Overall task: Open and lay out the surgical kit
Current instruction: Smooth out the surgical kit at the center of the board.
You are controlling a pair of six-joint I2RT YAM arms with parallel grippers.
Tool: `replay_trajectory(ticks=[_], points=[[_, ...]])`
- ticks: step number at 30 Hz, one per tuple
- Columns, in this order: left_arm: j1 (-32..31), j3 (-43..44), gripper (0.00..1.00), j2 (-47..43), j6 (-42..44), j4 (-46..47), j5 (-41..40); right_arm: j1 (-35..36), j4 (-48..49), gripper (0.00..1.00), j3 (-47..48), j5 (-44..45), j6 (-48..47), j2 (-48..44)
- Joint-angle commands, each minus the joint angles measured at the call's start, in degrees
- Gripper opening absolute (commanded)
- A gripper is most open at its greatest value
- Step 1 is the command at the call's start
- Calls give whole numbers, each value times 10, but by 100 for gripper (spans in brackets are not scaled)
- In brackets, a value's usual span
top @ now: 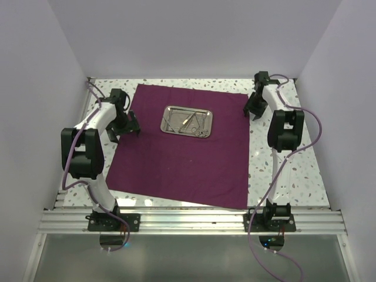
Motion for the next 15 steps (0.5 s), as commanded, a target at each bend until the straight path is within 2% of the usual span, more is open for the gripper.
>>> replay_trajectory(ticks=[1,5,6,9,15], points=[[5,22,91,9,21,-11,-1,6,29,47,52,-14,13,36],[7,40,91,14,27,-28,-12,12,32,30,92,-19,24,73],[8,47,91,15,28,-33,-13,13,33,17,97,-21,27,78],[11,60,91,20,32,-43,-14,18,39,3,127,-30,41,106],[15,81,90,30,38,-59,-12,38,66,0,210,-45,88,162]])
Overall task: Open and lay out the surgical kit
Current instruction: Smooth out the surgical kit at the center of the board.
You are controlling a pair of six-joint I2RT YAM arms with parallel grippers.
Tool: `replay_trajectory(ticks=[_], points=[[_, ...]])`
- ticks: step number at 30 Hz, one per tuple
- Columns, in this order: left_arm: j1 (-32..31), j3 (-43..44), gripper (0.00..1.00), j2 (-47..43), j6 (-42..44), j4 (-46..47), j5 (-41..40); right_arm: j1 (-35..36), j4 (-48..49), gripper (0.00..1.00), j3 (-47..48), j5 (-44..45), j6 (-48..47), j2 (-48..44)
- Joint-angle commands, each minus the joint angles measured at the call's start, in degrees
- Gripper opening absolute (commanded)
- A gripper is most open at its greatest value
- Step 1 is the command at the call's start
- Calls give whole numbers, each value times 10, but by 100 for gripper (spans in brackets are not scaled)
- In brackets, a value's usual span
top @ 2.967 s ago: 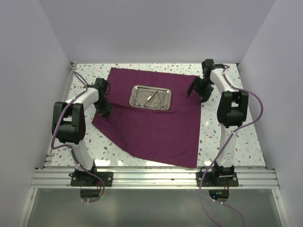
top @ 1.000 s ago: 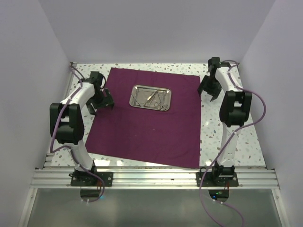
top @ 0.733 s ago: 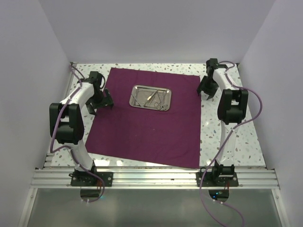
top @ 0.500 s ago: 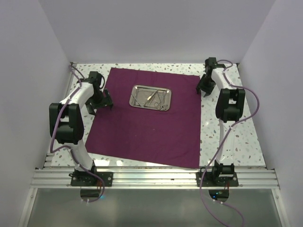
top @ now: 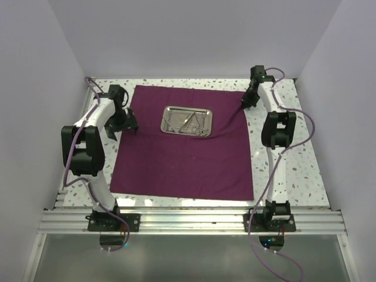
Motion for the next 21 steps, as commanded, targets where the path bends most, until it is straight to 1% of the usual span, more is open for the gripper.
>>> replay_trajectory(ticks=[1,6,9,11,12,13,15,16,17,19,20,21], points=[[5,34,90,11,17,-23,-5,27,76,0,53,-26,52,65],[7,69,90,26,23,-34,-4,36,131,0,76,-52,74,91],[6,86,90,38,26,-39,-1,35,134,0,77,-44,66,90],[6,92,89,43,26,-36,3,32,116,0,62,-29,56,73],[6,92,89,48,24,-35,5,31,117,0,45,-29,48,44],[6,92,89,49,23,-31,9,28,113,0,-1,-1,45,26],[6,89,89,49,22,-24,10,26,118,0,-60,23,36,-16],[6,88,89,47,19,-21,12,25,120,0,-119,36,36,-54],[6,83,89,45,18,-12,13,25,126,0,-147,59,33,-75],[6,77,89,39,16,-4,14,25,130,0,-213,74,32,-104],[6,68,89,36,16,5,15,24,147,2,-228,64,19,-122],[6,64,89,31,15,9,15,23,151,20,-235,60,11,-125]])
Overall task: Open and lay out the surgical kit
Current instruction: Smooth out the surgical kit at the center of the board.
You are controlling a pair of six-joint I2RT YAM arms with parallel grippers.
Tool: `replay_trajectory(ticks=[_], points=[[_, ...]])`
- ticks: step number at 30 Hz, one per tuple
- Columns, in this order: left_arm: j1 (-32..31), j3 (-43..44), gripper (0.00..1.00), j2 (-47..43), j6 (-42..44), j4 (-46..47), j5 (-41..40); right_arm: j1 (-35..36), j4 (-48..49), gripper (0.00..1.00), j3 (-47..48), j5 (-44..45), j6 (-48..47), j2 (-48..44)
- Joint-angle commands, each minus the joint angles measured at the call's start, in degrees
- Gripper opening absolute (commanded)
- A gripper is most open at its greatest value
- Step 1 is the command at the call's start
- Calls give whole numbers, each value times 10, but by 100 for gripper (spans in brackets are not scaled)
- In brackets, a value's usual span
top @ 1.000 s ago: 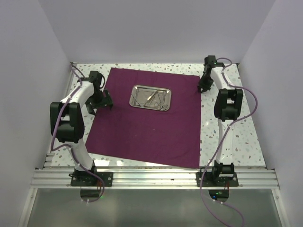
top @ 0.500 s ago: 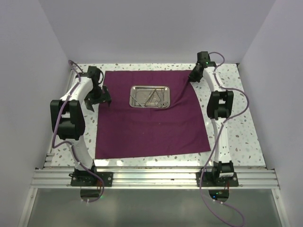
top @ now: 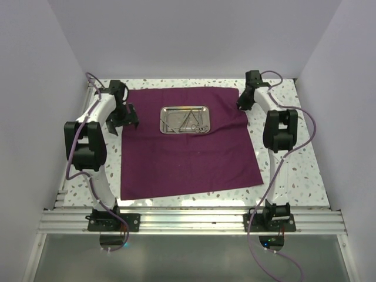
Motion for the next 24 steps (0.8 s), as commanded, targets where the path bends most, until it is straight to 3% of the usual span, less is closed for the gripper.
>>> replay_trajectory(ticks=[1,2,5,8,12,15,17,24], points=[[5,-10,89,-19,0,30,11,-5,-29,46,-34,39,-40,-33],[4,-20,88,-20,0,34,13,-4,-40,81,-22,43,-45,-26],[4,-31,88,-28,-2,43,21,-5,-83,93,38,53,-59,-24],[3,-39,88,-44,-1,51,19,-4,-86,95,24,63,-61,-62],[2,-60,88,-81,4,58,14,-5,-100,95,-52,83,-70,-180],[2,-103,90,-123,1,69,21,-5,-114,95,-151,92,-82,-257],[1,-148,97,-150,-4,82,36,-5,-122,94,-237,86,-91,-340],[-30,-304,100,-281,-13,108,86,21,-165,91,-473,-39,-65,-526]])
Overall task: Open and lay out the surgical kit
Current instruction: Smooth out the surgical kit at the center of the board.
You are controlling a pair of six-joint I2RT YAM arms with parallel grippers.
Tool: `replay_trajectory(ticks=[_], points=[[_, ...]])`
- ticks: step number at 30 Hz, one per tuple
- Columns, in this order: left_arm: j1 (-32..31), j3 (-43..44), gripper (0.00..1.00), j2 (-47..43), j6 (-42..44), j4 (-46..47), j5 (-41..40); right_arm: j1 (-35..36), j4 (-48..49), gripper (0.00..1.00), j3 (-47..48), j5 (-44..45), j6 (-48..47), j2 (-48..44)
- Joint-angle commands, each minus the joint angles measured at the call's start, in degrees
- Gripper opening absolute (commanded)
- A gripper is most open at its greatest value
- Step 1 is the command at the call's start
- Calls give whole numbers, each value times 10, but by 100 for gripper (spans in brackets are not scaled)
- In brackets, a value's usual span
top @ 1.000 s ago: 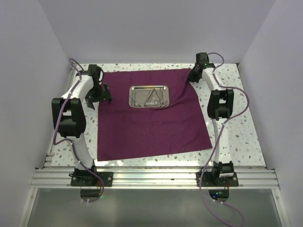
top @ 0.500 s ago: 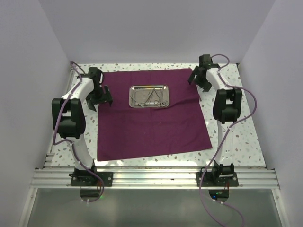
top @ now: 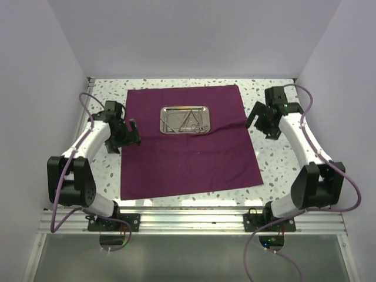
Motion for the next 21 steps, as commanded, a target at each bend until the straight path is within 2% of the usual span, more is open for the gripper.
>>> replay_trajectory(ticks=[1,4,8,11,15,18,19,21], points=[[-30,-86,100,-55,-9,29,38,31,-34,90,-100,-72,16,-58],[-38,-140,100,-96,-23,41,49,64,-19,88,-174,-89,26,-98],[-51,-223,100,-155,-55,55,62,76,-33,84,-227,-80,12,-117],[-59,-243,99,-204,-81,46,54,80,-16,79,-279,-77,9,-136],[-75,-236,98,-222,-112,40,55,81,20,74,-340,-62,6,-156],[-80,-251,94,-217,-124,38,30,83,45,60,-349,-57,26,-156],[-80,-264,91,-216,-127,47,32,83,53,52,-349,-62,34,-148],[-84,-277,88,-221,-143,60,36,83,71,50,-357,-68,51,-142]])
